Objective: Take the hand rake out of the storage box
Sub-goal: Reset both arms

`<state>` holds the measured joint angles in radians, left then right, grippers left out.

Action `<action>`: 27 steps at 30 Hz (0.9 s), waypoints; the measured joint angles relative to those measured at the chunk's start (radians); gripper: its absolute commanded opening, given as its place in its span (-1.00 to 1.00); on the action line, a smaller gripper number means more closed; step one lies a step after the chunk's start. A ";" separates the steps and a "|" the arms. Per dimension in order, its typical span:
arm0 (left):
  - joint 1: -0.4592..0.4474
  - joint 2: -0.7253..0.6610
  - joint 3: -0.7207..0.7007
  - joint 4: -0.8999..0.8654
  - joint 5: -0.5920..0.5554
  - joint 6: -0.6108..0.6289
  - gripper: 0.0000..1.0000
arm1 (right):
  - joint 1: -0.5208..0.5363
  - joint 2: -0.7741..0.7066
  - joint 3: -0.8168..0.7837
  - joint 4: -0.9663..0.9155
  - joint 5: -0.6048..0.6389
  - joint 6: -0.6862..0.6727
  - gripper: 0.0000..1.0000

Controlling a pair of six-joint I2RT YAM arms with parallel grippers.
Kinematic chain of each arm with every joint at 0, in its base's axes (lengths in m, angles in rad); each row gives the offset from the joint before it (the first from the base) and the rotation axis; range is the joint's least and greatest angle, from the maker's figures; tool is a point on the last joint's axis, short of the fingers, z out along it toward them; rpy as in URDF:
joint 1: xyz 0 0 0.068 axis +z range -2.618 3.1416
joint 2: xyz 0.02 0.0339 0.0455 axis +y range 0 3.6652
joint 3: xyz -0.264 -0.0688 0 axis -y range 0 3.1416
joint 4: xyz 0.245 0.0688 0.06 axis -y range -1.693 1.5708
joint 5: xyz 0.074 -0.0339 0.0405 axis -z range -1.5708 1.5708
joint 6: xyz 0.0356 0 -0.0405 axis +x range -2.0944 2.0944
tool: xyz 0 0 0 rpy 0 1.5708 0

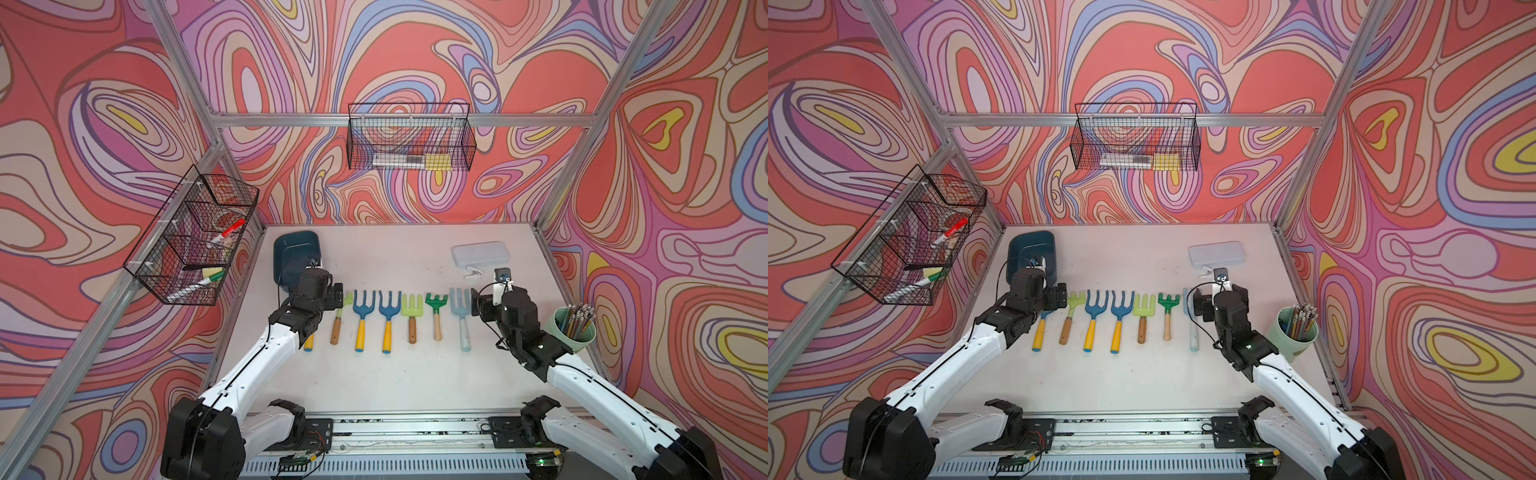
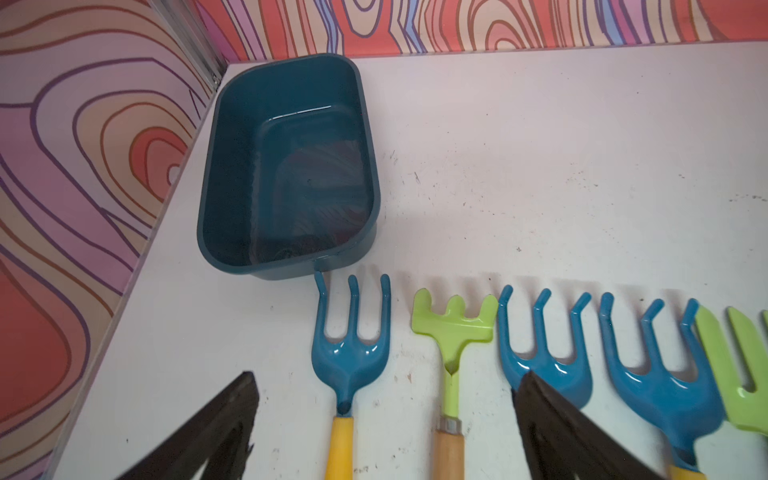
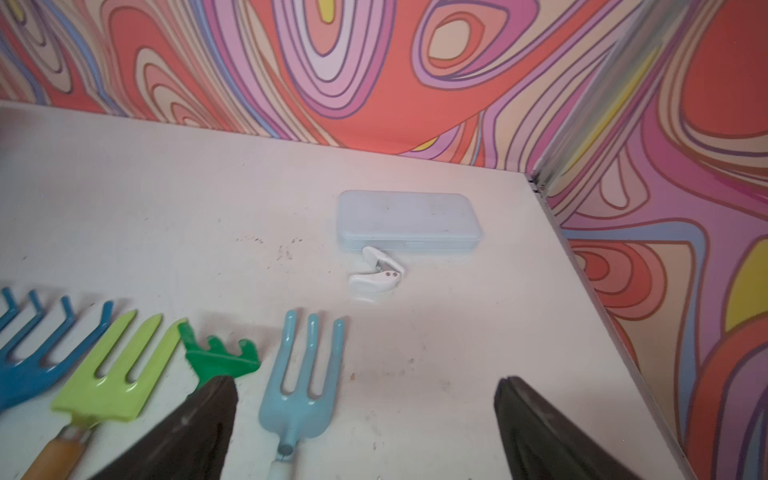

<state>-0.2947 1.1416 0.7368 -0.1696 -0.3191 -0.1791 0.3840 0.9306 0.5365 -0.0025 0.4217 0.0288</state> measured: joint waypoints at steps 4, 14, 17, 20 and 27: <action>0.003 0.040 -0.050 0.137 -0.009 0.076 0.99 | -0.063 0.138 0.000 0.128 0.000 -0.010 0.97; 0.200 0.143 -0.155 0.396 0.094 0.101 0.99 | -0.258 0.486 -0.058 0.534 -0.054 -0.003 0.96; 0.225 0.182 -0.166 0.470 0.130 0.111 0.99 | -0.258 0.595 -0.071 0.657 -0.084 -0.023 0.97; 0.223 0.236 -0.187 0.562 0.161 0.133 0.99 | -0.258 0.663 -0.081 0.773 -0.117 -0.050 0.96; 0.247 0.352 -0.310 0.820 0.217 0.169 0.97 | -0.287 0.725 -0.137 1.006 -0.182 -0.059 0.97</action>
<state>-0.0475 1.4937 0.4267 0.6502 -0.1024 -0.0097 0.0967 1.6554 0.3992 1.0031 0.2401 -0.0299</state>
